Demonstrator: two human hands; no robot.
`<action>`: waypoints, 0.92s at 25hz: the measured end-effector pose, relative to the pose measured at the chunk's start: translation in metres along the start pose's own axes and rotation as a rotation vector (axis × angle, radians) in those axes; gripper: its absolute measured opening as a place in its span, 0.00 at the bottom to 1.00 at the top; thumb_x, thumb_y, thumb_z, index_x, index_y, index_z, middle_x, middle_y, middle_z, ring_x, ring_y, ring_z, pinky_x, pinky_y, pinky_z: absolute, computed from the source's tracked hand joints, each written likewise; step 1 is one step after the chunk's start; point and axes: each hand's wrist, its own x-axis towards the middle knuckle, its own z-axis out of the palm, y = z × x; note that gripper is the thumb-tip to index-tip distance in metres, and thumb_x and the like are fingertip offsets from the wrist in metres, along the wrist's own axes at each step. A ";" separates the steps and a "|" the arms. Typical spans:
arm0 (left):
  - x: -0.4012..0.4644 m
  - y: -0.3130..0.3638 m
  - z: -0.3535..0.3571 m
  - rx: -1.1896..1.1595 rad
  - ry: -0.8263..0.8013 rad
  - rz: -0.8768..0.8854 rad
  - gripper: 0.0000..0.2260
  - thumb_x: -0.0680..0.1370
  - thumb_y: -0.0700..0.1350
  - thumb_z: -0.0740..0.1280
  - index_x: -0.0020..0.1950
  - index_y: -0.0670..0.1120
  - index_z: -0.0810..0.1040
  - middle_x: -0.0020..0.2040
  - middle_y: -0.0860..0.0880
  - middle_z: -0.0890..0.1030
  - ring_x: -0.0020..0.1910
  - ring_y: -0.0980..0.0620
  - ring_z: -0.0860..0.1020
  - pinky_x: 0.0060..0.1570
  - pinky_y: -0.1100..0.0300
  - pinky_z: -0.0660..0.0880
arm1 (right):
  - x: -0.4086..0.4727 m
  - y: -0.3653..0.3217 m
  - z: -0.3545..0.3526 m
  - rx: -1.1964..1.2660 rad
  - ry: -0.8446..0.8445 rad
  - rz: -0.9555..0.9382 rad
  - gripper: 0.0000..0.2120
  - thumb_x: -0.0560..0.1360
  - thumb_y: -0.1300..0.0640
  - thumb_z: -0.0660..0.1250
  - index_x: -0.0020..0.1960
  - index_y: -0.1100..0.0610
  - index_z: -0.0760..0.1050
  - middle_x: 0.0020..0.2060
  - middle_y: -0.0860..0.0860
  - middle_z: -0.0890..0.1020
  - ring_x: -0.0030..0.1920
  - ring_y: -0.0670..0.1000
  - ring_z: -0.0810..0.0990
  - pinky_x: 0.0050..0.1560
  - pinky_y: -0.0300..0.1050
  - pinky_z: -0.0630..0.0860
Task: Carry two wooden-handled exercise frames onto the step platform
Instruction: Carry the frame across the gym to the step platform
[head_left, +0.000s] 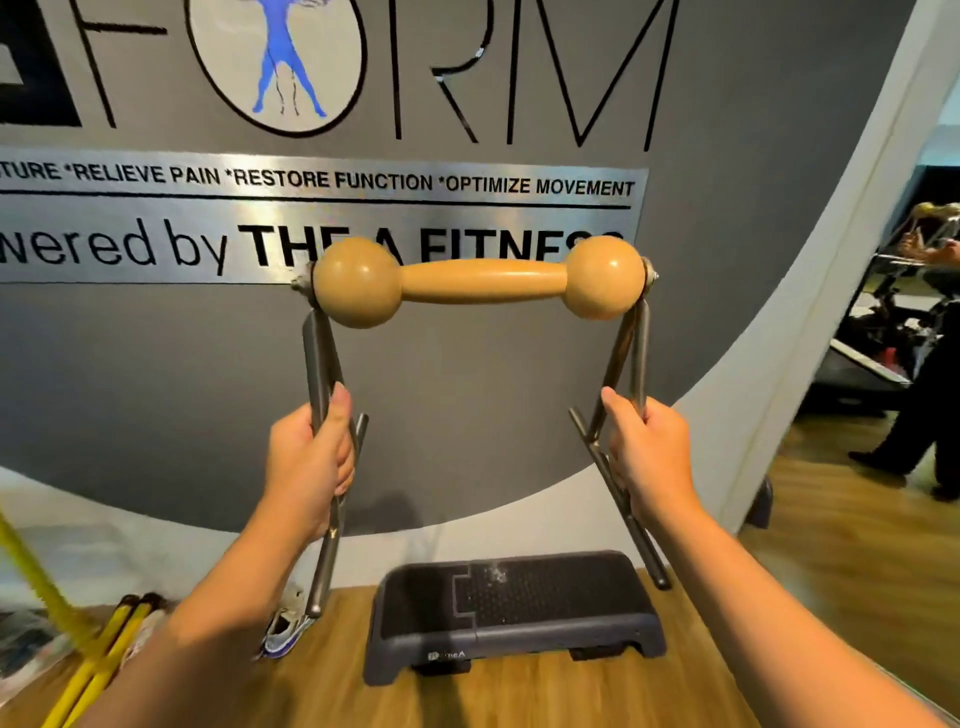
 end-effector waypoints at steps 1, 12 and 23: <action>0.016 -0.015 0.001 0.001 -0.001 -0.033 0.24 0.75 0.69 0.70 0.32 0.53 0.70 0.24 0.50 0.64 0.19 0.51 0.62 0.22 0.62 0.60 | 0.013 0.013 0.012 -0.031 0.005 0.008 0.22 0.72 0.38 0.69 0.28 0.49 0.68 0.24 0.48 0.68 0.29 0.52 0.67 0.32 0.51 0.66; 0.164 -0.179 0.045 0.153 0.068 -0.075 0.25 0.78 0.66 0.69 0.29 0.52 0.70 0.24 0.53 0.67 0.22 0.52 0.63 0.27 0.59 0.61 | 0.143 0.182 0.093 -0.038 0.040 0.157 0.19 0.72 0.40 0.69 0.27 0.47 0.73 0.24 0.47 0.71 0.30 0.53 0.71 0.32 0.48 0.70; 0.207 -0.422 0.062 0.179 0.158 -0.124 0.19 0.81 0.55 0.64 0.30 0.52 0.71 0.25 0.55 0.67 0.23 0.52 0.62 0.26 0.56 0.59 | 0.211 0.416 0.149 0.021 -0.060 0.358 0.23 0.74 0.44 0.70 0.29 0.56 0.68 0.23 0.49 0.69 0.26 0.50 0.67 0.30 0.45 0.65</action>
